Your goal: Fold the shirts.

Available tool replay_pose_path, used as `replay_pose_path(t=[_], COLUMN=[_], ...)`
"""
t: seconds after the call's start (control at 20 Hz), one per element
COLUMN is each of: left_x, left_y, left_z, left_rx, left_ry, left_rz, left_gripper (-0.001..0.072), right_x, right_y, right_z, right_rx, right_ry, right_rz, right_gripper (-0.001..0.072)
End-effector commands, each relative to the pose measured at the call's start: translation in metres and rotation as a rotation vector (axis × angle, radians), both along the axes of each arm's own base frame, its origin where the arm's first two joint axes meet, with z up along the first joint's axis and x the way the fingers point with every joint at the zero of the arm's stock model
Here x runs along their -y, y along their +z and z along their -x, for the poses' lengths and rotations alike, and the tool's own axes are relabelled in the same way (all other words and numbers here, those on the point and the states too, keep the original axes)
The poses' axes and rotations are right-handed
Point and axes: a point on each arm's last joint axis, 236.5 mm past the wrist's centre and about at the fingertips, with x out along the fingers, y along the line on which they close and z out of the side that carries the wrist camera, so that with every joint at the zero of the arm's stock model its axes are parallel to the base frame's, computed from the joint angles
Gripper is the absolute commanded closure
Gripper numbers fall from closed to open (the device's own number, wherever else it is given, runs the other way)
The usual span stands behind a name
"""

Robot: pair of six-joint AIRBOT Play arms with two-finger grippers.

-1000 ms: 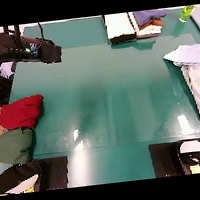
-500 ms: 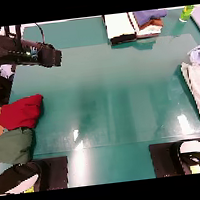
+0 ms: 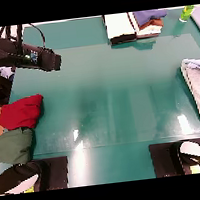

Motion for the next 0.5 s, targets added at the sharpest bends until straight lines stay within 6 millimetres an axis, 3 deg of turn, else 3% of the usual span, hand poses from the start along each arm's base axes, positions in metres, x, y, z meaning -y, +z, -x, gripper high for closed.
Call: replay_pose_path(t=[0.0, 0.25, 0.45], left_x=[0.000, 0.000, 0.000], left_y=[-0.001, 0.000, 0.000], left_z=[0.000, 0.000, 0.000], left_rx=[0.006, 0.009, 0.009], left_ry=[-0.018, -0.017, -0.017], left_rz=[-0.016, -0.013, -0.013], left_gripper=[0.0681, 0.0681, 0.0681], right_x=[0.005, 0.010, 0.001], right_y=[-0.032, -0.077, -0.109], right_z=[0.058, 0.127, 0.152], right_rx=[-0.097, -0.167, -0.213], right_ry=[-0.090, -0.213, -0.244], right_rz=[-0.023, -0.090, -0.141], right_gripper=[0.0694, 0.0692, 0.0690])
